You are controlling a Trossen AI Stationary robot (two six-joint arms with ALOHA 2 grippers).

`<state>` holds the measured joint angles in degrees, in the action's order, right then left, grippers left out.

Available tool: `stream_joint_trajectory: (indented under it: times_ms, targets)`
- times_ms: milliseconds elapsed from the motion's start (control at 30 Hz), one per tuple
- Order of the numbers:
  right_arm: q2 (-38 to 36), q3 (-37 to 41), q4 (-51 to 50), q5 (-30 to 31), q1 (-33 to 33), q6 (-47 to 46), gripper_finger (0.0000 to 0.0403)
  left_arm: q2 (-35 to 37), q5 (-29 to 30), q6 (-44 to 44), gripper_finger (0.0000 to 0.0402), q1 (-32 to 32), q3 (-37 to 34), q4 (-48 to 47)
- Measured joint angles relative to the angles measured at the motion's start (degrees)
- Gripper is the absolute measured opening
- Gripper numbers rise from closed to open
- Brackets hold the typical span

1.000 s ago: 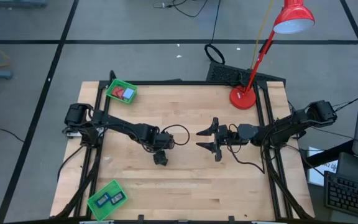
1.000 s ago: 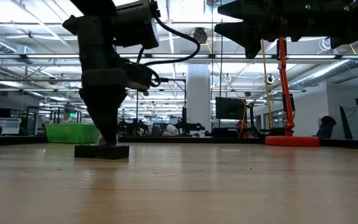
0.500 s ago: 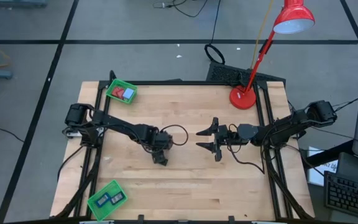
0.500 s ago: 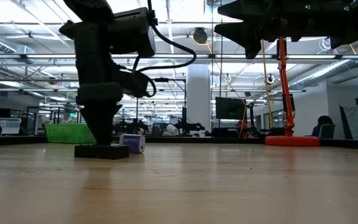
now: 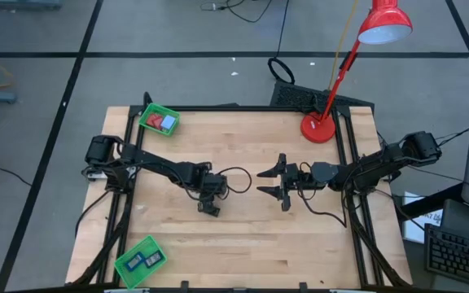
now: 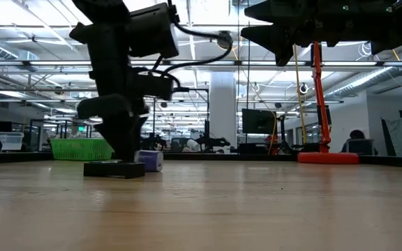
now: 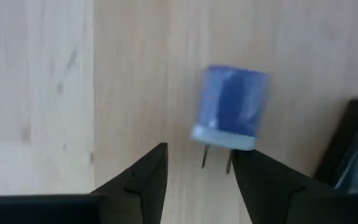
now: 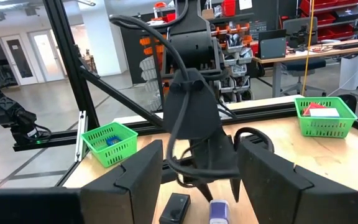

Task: Pick & Place Office items
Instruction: Put the blue charger adapter into the top green basket

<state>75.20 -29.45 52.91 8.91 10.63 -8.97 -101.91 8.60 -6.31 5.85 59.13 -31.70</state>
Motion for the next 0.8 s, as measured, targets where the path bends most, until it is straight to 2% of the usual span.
stream_joint_trajectory:
  times_ms: [233, 300, 567, 667, 800]
  targets:
    - [0.0, 0.0, 0.0, 0.0, 0.0, 0.0, 0.0196, 0.0, -6.9, 6.5, 0.0161, 0.0, 0.0, 9.6]
    - [0.0, 0.0, 0.0, 0.0, 0.0, 0.0, 0.0196, 0.0, -7.1, 6.6, 0.0156, 0.1, 0.1, 11.2]
    - [0.0, 0.0, 0.0, 0.0, 0.0, 0.0, 0.0196, 0.0, -7.1, -0.9, 0.0143, 0.0, 0.1, 13.4]
    - [0.0, 0.0, 0.0, 0.0, 0.0, 0.0, 0.0196, 0.0, -7.1, -4.6, 0.0154, 0.0, 0.1, 13.4]
    - [0.0, 0.0, 0.0, 0.0, 0.0, 0.0, 0.0196, 0.0, -7.1, -9.6, 0.0202, 0.0, 0.1, 13.4]
